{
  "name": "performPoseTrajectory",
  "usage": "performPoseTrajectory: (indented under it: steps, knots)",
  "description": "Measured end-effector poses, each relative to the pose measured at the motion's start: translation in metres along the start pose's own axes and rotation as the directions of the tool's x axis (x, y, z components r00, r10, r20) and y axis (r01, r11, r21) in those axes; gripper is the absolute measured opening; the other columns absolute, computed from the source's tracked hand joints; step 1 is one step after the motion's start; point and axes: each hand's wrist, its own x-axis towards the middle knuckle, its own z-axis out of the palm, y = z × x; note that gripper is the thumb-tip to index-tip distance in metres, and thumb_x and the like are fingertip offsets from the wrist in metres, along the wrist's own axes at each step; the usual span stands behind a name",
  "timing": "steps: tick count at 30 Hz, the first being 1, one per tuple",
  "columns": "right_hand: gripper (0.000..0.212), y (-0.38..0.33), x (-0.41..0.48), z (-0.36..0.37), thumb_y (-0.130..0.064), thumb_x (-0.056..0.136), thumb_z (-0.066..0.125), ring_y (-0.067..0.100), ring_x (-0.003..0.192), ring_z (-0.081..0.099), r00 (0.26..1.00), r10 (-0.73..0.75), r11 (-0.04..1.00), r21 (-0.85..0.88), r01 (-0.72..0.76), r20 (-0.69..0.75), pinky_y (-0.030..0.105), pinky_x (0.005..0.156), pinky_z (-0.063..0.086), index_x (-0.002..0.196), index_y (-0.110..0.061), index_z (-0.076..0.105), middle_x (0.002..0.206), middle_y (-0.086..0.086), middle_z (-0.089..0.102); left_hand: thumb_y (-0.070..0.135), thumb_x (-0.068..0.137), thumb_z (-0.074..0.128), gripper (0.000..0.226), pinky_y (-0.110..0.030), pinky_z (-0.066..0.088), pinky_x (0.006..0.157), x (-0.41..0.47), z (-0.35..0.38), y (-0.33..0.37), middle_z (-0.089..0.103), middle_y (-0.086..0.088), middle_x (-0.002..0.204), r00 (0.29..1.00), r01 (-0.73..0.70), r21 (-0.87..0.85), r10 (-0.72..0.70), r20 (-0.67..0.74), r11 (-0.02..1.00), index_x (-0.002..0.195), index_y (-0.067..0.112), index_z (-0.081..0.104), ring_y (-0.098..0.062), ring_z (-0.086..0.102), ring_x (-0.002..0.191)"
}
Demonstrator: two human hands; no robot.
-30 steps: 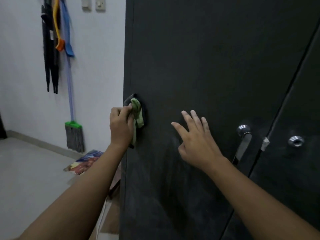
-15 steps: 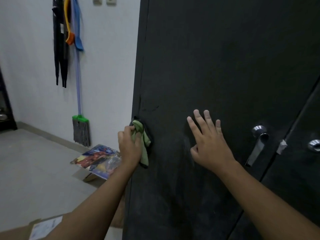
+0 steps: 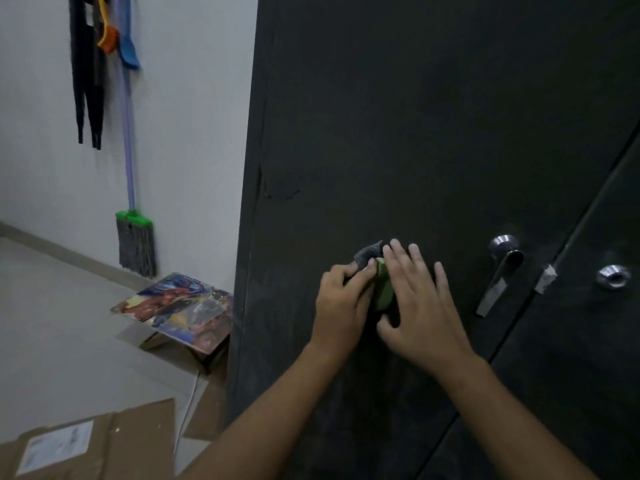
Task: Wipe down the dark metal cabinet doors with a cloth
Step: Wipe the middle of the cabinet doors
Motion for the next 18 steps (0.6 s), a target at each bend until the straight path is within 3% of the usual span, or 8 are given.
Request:
performPoseTrajectory:
  steps: [3, 5, 7, 10, 13, 15, 18]
  knots:
    - [0.114, -0.015, -0.012, 0.030, -0.053, 0.080, 0.056, 0.020, 0.152, -0.018, 0.999, 0.045, 0.999, -0.006, -0.045, 0.011, 0.050, 0.124, 0.005, 0.155, -0.014, -0.019, 0.164, 0.005, -0.025, 0.022, 0.100, 0.046, 0.041, -0.033, 0.045, 0.102, -0.015, -0.004, 0.004, 0.053, -0.008, 0.128, 0.990, 0.063, -0.123, -0.046, 0.136, 0.990, 0.140, 0.017, 0.055, -0.020, 0.050, 0.119]
    - [0.114, -0.022, -0.010, 0.044, -0.049, 0.084, 0.061, 0.027, 0.152, -0.015, 0.995, 0.084, 0.996, -0.016, -0.085, -0.047, 0.052, 0.123, 0.009, 0.155, -0.008, -0.018, 0.163, 0.011, -0.023, 0.020, 0.102, 0.041, 0.046, -0.039, 0.032, 0.117, -0.017, -0.021, 0.001, 0.042, -0.003, 0.148, 0.942, 0.181, -0.293, -0.079, 0.327, 0.939, 0.148, 0.022, 0.042, -0.014, 0.035, 0.140]
    - [0.116, -0.025, -0.005, 0.052, -0.048, 0.084, 0.065, 0.033, 0.152, -0.011, 0.990, 0.096, 0.995, -0.023, -0.099, -0.104, 0.055, 0.122, 0.010, 0.155, -0.004, -0.017, 0.163, 0.017, -0.019, 0.013, 0.101, 0.042, 0.052, -0.040, 0.020, 0.123, -0.016, -0.040, -0.004, 0.032, 0.004, 0.158, 0.884, 0.261, -0.385, -0.059, 0.463, 0.885, 0.149, 0.031, 0.036, -0.004, 0.020, 0.148]
    - [0.120, -0.033, 0.004, 0.064, -0.054, 0.080, 0.061, 0.037, 0.151, -0.016, 0.984, 0.090, 0.996, 0.039, -0.085, -0.151, 0.055, 0.123, 0.001, 0.153, -0.002, -0.018, 0.162, 0.021, -0.020, 0.009, 0.099, 0.043, 0.059, -0.051, 0.010, 0.124, -0.009, -0.059, -0.010, 0.030, 0.010, 0.160, 0.838, 0.304, -0.407, -0.038, 0.545, 0.861, 0.147, 0.042, 0.033, 0.003, 0.015, 0.148]
    - [0.116, -0.046, 0.018, 0.075, -0.046, 0.082, 0.064, 0.039, 0.150, -0.019, 0.979, 0.088, 0.996, 0.033, -0.084, -0.182, 0.054, 0.123, -0.003, 0.153, 0.001, -0.015, 0.162, 0.022, -0.020, 0.015, 0.101, 0.043, 0.056, -0.053, 0.005, 0.123, -0.009, -0.068, -0.013, 0.031, 0.018, 0.158, 0.828, 0.349, -0.403, -0.078, 0.555, 0.846, 0.149, 0.042, 0.030, 0.004, 0.019, 0.146]
    - [0.105, -0.054, 0.028, 0.082, -0.043, 0.087, 0.059, 0.038, 0.151, -0.016, 0.976, 0.029, 0.999, -0.019, -0.034, -0.216, 0.054, 0.123, -0.003, 0.155, 0.000, -0.009, 0.163, 0.022, -0.013, 0.021, 0.102, 0.046, 0.055, -0.055, 0.010, 0.122, -0.015, -0.075, -0.024, 0.032, 0.018, 0.158, 0.850, 0.351, -0.402, -0.109, 0.515, 0.846, 0.152, 0.037, 0.028, 0.002, 0.024, 0.146]
    - [0.102, -0.063, 0.045, 0.089, -0.037, 0.081, 0.063, 0.035, 0.151, -0.015, 0.966, -0.065, 0.995, -0.092, 0.043, -0.252, 0.050, 0.122, -0.007, 0.156, -0.002, 0.003, 0.165, 0.020, -0.001, 0.016, 0.096, 0.052, 0.057, -0.054, 0.029, 0.116, -0.022, -0.091, -0.065, 0.043, 0.012, 0.152, 0.962, 0.258, -0.384, -0.198, 0.188, 0.887, 0.149, 0.028, 0.036, -0.005, 0.037, 0.141]
